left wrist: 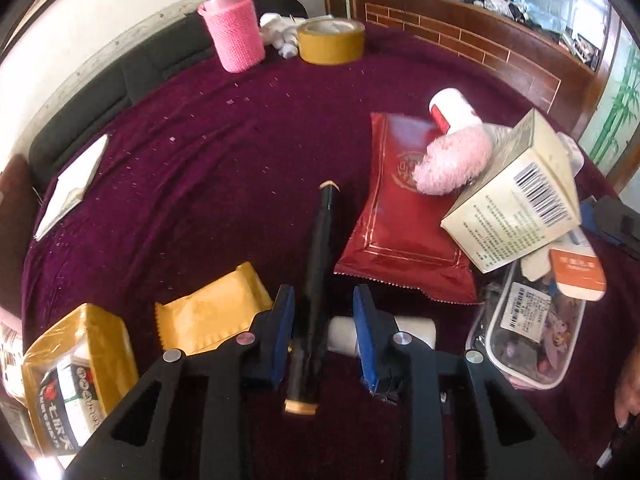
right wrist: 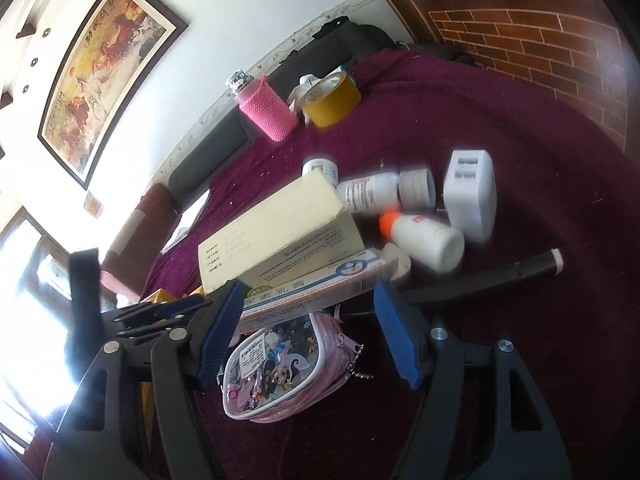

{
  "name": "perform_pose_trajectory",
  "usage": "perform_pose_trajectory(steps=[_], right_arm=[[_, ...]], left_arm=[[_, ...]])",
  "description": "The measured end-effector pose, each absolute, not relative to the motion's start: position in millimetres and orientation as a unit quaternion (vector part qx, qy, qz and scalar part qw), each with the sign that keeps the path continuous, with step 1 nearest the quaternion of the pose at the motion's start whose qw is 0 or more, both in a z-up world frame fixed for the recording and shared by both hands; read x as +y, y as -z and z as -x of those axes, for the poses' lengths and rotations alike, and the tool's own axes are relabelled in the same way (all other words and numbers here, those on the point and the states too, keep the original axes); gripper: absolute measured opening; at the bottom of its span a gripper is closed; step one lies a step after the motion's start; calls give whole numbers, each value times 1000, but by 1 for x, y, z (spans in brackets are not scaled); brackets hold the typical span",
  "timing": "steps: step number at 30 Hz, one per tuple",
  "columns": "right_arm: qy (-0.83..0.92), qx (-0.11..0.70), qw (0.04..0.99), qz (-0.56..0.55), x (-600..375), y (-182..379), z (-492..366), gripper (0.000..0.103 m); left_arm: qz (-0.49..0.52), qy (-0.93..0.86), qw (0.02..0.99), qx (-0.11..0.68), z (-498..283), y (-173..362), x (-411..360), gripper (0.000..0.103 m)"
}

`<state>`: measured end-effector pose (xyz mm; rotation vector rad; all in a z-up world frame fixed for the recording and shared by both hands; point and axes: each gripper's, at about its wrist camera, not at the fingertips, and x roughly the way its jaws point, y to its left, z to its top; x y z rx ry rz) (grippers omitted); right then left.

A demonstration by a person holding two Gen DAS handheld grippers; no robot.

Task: Organize objects
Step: 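Grasp a beige-capped black marker with the left tool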

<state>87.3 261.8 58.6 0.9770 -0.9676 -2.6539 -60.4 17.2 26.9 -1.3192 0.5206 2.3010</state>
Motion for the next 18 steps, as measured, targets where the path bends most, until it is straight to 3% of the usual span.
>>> perform_pose_trajectory(steps=[5,8,18], right_arm=[[877,-328,90,-339,259,-54,-83,67],[876,-325,90,-346,257,-52,-81,67],[886,-292,63,-353,252,-53,-80,67]], left_arm=[[481,-828,221,185,71,-18,26,24],[475,-835,213,177,68,-18,25,11],[395,-886,239,48,-1,-88,-37,11]])
